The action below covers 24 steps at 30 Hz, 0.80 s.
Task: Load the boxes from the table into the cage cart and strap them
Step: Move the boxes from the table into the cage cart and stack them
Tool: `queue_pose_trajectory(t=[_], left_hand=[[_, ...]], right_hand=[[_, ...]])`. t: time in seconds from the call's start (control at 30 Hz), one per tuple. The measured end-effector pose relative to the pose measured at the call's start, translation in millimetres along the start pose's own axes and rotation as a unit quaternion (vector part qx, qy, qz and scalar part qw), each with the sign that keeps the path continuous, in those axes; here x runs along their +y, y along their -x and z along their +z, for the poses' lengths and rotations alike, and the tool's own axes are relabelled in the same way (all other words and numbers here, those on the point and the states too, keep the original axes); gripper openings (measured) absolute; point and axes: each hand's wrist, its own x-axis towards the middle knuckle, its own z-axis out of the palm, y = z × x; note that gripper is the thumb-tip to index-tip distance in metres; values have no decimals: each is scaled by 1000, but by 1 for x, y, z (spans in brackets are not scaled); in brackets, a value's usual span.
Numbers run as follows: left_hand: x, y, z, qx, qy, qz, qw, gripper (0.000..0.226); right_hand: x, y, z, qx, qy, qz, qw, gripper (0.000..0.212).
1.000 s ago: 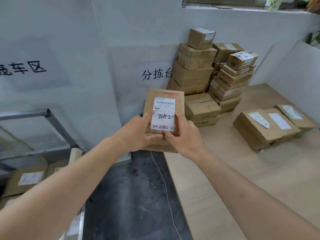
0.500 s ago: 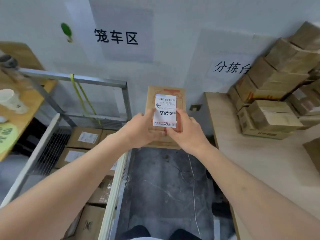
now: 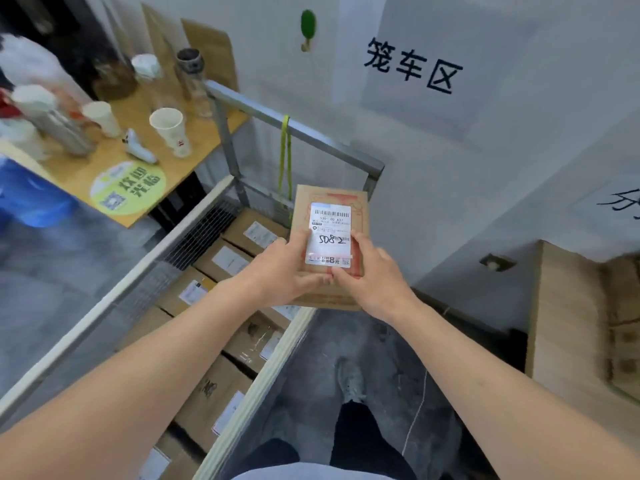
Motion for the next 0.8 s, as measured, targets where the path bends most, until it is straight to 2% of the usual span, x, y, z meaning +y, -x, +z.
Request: queue_pose_trajectory(t=[0.27,0.5,0.67,0.8], left_hand=[[-46,9,22,72,83,-145,983,109],[-78,24,63,128,168,-277,938,105],[-113,35,95,146,202,-337,908,100],[-161,33,121,141,238,-381,882,98]], right_hand=[[-6,-73,40,-145,16,-112,983,83],[-4,-108,95,-269,23,-180,946,79],[-5,-126,148,-326,65,-192,924,74],[-9,-143,202,-342,107,-208,910,70]])
